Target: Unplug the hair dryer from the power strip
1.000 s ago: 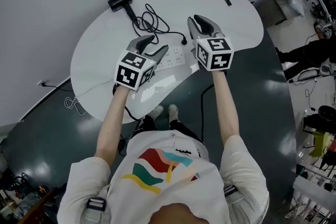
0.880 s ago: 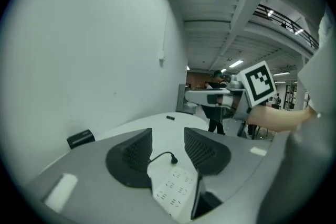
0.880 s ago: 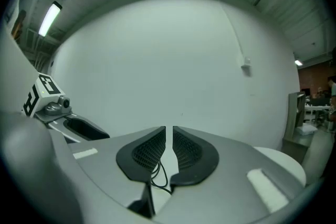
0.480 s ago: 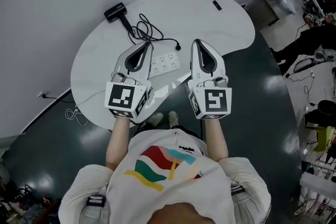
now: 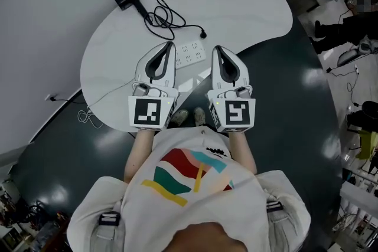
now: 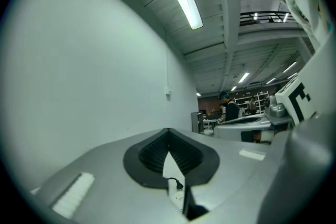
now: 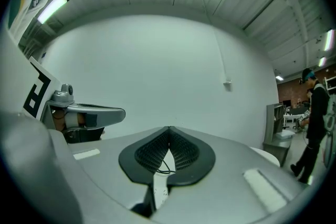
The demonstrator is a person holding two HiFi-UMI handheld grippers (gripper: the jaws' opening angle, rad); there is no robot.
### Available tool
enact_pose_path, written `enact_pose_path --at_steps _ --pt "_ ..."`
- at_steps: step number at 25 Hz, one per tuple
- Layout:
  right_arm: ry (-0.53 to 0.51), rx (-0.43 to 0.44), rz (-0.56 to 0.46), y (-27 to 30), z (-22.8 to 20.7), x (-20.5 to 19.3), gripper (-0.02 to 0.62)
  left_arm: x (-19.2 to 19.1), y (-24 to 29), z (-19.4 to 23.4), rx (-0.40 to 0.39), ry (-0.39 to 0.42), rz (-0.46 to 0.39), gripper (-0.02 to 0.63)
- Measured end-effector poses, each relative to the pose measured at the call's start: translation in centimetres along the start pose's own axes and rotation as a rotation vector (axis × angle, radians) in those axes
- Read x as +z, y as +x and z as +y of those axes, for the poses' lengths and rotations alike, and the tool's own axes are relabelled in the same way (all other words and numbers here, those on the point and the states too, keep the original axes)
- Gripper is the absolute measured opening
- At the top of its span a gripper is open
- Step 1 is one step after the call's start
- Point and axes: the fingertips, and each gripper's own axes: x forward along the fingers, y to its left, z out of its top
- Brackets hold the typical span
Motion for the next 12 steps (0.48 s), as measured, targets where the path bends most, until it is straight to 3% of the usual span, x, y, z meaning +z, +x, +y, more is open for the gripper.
enact_pose_path --at_steps 12 --pt "-0.021 -0.012 0.005 -0.43 -0.16 0.35 0.012 0.62 -0.49 0.03 0.009 0.026 -0.008 0.0"
